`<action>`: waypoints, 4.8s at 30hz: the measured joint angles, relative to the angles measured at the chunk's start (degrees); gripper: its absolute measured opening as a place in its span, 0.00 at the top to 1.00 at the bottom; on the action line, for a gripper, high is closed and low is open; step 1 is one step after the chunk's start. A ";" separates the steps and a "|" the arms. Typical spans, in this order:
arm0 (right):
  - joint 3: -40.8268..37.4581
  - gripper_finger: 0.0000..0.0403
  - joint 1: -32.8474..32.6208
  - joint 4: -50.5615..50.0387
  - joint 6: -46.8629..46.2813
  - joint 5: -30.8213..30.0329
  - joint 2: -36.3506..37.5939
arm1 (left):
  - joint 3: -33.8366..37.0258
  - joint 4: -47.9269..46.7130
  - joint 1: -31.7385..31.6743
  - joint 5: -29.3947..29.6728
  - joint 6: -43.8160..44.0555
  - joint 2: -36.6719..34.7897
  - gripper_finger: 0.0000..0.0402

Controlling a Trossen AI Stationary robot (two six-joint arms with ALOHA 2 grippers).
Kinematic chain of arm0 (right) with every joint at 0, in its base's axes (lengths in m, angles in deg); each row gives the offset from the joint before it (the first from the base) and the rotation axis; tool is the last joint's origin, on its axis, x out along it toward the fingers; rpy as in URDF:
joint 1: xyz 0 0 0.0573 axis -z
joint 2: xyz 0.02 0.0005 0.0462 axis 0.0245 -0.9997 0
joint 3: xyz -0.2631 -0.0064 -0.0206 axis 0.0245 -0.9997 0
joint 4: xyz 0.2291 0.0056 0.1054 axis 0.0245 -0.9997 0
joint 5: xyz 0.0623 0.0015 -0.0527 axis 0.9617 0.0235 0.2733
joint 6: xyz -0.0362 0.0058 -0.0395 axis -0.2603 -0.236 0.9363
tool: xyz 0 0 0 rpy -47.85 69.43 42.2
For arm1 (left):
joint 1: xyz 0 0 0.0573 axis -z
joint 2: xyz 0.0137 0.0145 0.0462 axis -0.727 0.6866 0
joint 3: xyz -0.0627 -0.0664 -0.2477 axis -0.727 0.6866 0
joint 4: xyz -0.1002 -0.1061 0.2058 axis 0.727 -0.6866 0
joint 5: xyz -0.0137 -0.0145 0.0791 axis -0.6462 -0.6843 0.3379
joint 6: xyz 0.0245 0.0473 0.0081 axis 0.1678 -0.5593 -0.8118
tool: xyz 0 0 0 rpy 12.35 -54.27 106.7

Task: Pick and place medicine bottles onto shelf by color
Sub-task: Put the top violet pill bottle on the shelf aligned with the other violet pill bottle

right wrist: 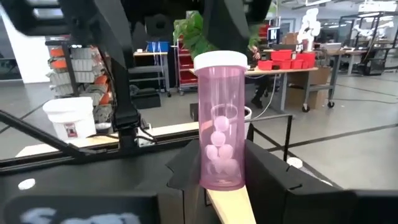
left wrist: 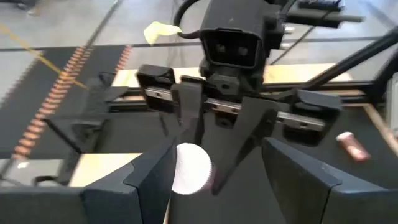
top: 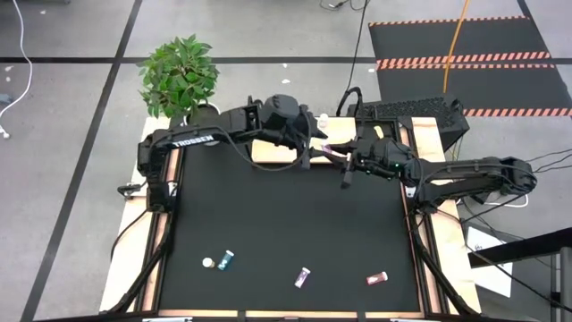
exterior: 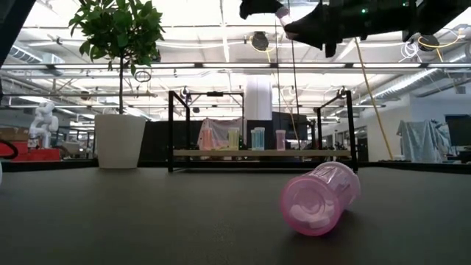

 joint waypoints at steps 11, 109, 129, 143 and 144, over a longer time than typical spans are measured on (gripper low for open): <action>0.35 0.75 -0.02 2.95 0.18 0.04 -0.03 | 0.07 2.02 -0.24 8.91 -0.82 0.03 0.41; 0.22 0.36 -2.47 -19.58 -7.54 -22.75 10.70 | 0.02 14.20 -16.67 0.51 -11.50 24.49 0.70; 0.24 0.36 -2.49 -19.34 -7.78 -22.73 10.70 | 0.04 13.91 -16.78 -0.67 -11.32 25.65 0.70; 0.24 0.36 -2.49 -19.32 -7.76 -22.73 10.70 | 0.04 12.55 -15.75 -0.76 -12.68 25.63 0.70; 0.24 0.36 -2.49 -19.32 -7.76 -22.73 10.70 | 0.04 12.51 -15.73 -0.76 -12.68 25.63 0.70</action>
